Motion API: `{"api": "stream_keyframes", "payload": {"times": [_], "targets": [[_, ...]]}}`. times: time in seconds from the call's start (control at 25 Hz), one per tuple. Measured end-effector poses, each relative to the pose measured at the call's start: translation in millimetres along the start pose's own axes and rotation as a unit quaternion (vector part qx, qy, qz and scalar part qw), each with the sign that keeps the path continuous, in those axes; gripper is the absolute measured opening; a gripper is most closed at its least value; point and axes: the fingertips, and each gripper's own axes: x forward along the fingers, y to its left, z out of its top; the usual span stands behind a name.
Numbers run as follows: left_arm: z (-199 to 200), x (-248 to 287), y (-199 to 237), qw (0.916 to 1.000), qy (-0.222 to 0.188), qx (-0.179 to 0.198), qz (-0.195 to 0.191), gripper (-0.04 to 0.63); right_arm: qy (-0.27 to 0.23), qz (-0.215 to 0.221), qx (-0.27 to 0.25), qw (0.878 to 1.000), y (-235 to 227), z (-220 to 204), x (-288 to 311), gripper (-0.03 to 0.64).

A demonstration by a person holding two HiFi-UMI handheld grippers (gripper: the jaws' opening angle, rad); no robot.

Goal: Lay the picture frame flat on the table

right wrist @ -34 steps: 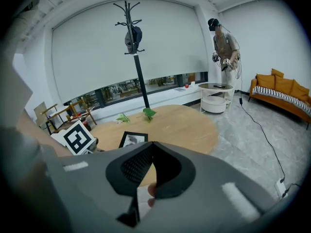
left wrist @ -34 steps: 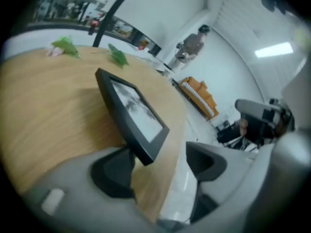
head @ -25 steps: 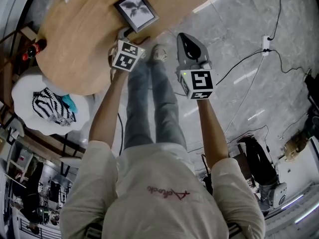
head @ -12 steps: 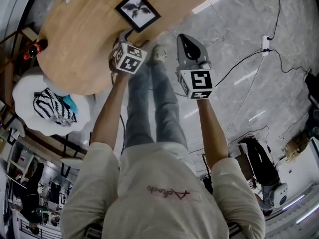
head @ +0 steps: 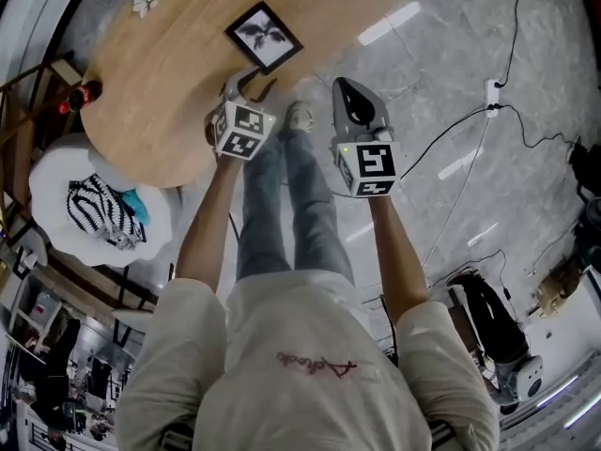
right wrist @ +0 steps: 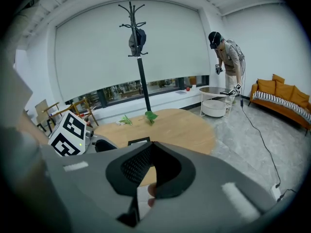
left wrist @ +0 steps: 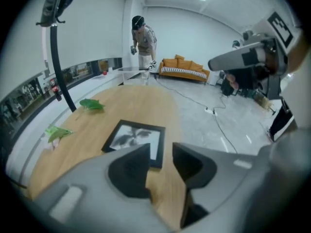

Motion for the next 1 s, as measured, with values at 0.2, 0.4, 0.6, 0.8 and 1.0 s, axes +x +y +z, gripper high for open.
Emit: {"api": "stream_keyframes", "payload": {"times": [0.2,0.4,0.6,0.8,1.0], "targets": [[29.1,-26.1,1.2,0.9993,-0.033,0.015,0.013,0.003,-0.013,-0.008,-0.007,1.000,0.8,23.1,-14.2,0.005],[56.4,-50.3,-2.7,0.9980,-0.061,0.010,0.012,0.002,-0.012,-0.016,-0.007,1.000,4.3,40.5,-30.6,0.005],[90.4,-82.0,-8.2,0.9954,-0.092,0.021,0.013,0.002,-0.028,-0.025,-0.011,0.999,9.7,64.6,-49.3,0.005],[130.8,-127.6,-13.7,0.9918,-0.121,0.035,0.022,0.002,-0.039,-0.030,-0.010,0.999,17.0,88.5,-73.2,0.005],[171.3,-174.2,-16.4,0.9884,-0.142,0.041,0.033,0.002,-0.051,-0.037,-0.006,0.998,20.3,115.4,-98.8,0.005]]}}
